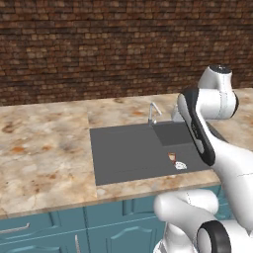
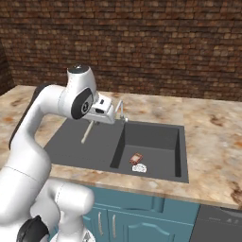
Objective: Pick up the dish brush and bar soap from the sink, and place them back in the cabinet, and close the cabinet door.
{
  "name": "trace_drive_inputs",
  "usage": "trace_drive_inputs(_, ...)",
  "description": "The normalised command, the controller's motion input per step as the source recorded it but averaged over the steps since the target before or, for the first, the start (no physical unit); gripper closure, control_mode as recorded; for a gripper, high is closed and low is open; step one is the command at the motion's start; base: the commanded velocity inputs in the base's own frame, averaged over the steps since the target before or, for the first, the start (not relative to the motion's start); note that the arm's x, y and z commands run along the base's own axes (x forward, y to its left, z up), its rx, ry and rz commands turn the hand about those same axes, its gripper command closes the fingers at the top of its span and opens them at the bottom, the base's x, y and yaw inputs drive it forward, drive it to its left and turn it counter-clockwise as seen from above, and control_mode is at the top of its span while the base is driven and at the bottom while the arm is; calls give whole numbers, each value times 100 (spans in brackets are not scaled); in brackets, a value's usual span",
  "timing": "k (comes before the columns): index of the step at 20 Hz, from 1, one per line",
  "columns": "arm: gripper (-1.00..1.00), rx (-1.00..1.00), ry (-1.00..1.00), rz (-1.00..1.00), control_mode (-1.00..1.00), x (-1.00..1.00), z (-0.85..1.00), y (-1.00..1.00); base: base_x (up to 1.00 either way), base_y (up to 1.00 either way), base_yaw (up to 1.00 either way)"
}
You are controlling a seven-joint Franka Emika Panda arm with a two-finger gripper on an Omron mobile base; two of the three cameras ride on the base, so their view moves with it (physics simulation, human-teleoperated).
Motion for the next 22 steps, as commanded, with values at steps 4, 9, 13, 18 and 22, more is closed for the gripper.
trace_drive_inputs(4,100,0,-6,8,-100,-37,1,15,0,0,0)
trace_drive_inputs(9,100,0,-8,12,-100,-33,0,12,0,0,0)
trace_drive_inputs(13,100,-1,-6,10,-100,-27,1,7,0,0,0)
trace_drive_inputs(18,100,0,0,0,-100,-6,12,1,0,0,0)
trace_drive_inputs(22,100,0,0,0,-100,0,23,0,0,0,0)
